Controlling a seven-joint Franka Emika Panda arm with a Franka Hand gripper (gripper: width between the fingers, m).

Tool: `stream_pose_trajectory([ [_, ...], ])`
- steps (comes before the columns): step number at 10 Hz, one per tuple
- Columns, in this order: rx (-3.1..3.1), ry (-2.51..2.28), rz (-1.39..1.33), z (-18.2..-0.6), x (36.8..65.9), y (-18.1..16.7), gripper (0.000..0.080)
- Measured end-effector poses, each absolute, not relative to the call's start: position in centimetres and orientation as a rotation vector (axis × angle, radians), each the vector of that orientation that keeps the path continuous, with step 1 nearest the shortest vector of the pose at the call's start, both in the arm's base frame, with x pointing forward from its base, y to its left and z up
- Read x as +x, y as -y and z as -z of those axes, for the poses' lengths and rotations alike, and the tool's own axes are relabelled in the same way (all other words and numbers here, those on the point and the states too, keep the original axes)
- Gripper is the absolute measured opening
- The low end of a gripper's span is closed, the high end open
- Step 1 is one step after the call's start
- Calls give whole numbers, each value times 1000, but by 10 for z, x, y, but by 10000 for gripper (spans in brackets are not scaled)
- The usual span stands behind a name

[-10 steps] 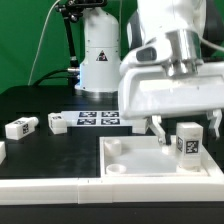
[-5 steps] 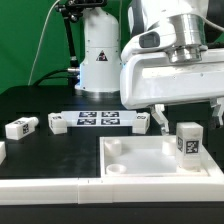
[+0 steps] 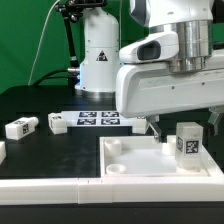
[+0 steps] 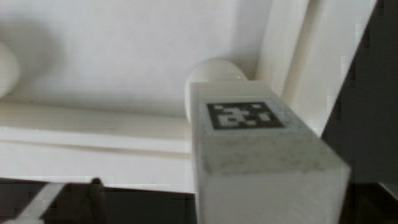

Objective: Assemble one leg

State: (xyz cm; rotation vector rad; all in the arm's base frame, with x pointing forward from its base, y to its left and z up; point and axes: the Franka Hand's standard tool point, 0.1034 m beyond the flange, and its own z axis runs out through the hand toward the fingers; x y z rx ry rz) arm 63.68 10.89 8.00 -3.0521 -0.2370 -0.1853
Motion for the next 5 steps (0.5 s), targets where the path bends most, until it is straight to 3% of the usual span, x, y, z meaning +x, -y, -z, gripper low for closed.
stream_pose_trajectory([
  [1,-3050,247,7,-77,626,-112,649],
  [4,-3048,247,-2,-78,632,-113,649],
  [5,-3048,247,-2,-78,632,-113,561],
])
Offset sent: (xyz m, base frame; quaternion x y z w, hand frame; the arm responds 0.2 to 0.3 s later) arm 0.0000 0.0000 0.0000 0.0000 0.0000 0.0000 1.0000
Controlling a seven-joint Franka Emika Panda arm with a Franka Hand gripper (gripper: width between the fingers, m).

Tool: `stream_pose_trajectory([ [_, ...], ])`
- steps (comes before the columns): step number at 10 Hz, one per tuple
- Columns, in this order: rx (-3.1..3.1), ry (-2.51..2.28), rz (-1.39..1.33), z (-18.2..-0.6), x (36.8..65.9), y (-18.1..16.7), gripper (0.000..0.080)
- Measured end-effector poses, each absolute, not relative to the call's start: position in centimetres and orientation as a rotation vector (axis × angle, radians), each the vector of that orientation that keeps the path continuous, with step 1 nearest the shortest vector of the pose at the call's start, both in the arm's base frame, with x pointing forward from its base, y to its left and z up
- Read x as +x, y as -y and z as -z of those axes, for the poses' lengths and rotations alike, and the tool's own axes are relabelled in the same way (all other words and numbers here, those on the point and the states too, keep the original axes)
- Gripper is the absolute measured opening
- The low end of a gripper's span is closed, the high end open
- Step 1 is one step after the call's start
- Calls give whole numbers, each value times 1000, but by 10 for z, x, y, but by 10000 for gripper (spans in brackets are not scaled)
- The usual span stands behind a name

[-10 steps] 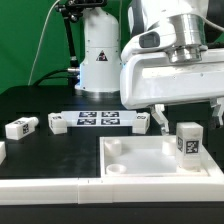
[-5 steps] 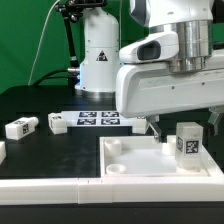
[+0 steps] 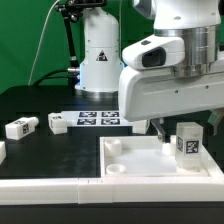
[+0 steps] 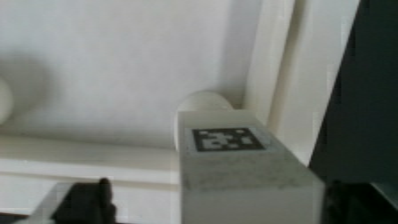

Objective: Assemble one leg

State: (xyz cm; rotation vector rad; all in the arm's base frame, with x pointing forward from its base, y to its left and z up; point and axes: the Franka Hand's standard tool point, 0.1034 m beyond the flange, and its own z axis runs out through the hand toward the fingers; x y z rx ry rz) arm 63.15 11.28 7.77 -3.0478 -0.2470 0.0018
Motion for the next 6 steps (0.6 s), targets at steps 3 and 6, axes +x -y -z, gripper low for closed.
stream_pose_trajectory([
  [3,-3048,247,-2,-78,632,-113,289],
  [6,-3049,222,-1,-78,632,-113,289],
])
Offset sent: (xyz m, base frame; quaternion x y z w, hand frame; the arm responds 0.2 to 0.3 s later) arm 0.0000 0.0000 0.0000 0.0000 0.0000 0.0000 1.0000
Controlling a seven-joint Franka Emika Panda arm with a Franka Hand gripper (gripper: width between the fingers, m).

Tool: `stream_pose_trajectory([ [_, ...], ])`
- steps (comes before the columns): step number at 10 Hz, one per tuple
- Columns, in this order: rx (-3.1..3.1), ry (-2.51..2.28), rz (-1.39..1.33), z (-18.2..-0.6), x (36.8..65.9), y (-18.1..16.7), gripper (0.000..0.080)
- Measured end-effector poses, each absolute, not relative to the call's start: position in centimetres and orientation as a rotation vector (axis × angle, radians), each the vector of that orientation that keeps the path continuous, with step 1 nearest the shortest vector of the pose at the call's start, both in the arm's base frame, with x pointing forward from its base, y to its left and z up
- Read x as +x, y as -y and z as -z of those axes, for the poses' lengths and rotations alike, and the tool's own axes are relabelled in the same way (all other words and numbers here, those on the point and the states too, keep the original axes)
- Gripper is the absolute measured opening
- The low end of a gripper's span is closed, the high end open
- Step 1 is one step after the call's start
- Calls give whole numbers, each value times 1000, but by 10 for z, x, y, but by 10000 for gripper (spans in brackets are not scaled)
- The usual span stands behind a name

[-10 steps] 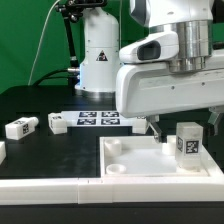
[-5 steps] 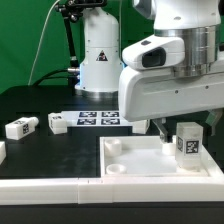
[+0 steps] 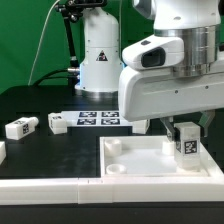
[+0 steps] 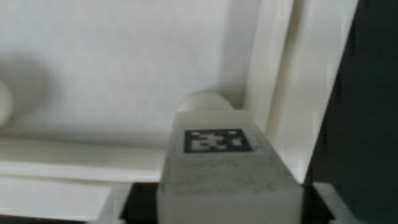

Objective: Assemble one leg

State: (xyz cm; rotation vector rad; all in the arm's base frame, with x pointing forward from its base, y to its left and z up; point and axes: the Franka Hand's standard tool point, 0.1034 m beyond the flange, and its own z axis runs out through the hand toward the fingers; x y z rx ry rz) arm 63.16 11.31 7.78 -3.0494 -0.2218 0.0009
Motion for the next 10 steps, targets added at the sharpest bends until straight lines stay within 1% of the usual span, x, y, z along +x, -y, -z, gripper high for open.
stream_pose_trajectory([
  [1,-3056,119,20,-78,632,-115,289],
  [4,-3012,-581,26,-77,632,-120,290],
  [7,-2876,-1088,22,-77,633,-122,291],
  [9,-2759,-1331,3,-77,633,-122,291],
  [10,-2754,-1340,2,-77,633,-122,291],
])
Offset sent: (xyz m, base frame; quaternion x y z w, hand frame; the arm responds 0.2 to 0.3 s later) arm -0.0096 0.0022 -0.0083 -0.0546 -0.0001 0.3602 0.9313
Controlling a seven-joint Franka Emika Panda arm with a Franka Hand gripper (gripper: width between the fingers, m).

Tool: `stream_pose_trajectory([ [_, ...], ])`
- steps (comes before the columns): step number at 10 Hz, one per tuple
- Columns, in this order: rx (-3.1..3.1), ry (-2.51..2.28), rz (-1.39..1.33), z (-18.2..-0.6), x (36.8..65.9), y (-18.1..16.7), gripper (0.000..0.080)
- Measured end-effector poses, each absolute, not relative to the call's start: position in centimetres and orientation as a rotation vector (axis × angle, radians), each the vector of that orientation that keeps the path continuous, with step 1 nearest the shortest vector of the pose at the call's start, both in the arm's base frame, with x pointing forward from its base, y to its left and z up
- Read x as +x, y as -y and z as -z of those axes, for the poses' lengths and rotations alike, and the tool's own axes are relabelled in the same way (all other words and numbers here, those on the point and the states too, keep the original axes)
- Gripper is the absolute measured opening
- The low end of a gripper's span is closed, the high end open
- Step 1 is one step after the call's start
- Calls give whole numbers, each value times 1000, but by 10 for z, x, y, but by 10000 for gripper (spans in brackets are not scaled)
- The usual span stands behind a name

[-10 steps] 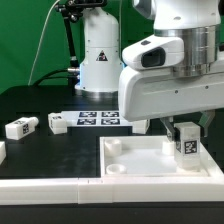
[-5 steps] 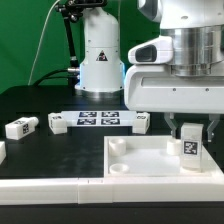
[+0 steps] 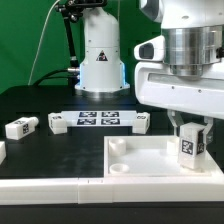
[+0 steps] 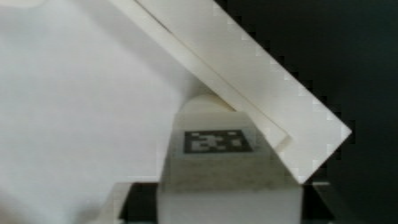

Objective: Assemble one leg

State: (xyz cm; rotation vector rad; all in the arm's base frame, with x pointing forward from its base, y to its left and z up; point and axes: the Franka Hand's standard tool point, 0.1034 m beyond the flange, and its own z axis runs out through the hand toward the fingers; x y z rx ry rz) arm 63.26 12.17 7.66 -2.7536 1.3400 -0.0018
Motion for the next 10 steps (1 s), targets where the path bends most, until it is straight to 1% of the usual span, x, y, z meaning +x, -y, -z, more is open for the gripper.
stream_pose_trajectory([
  [1,-2783,-1279,5,-77,633,-122,363],
  [2,-2828,-1174,9,-77,633,-121,498],
  [3,-2851,-1120,12,-77,633,-121,498],
  [4,-2911,-960,18,-76,632,-123,624],
  [5,-2947,-845,20,-75,631,-125,642],
  [6,-3025,-591,33,-75,629,-128,648],
  [10,-3099,173,92,-73,632,-128,649],
])
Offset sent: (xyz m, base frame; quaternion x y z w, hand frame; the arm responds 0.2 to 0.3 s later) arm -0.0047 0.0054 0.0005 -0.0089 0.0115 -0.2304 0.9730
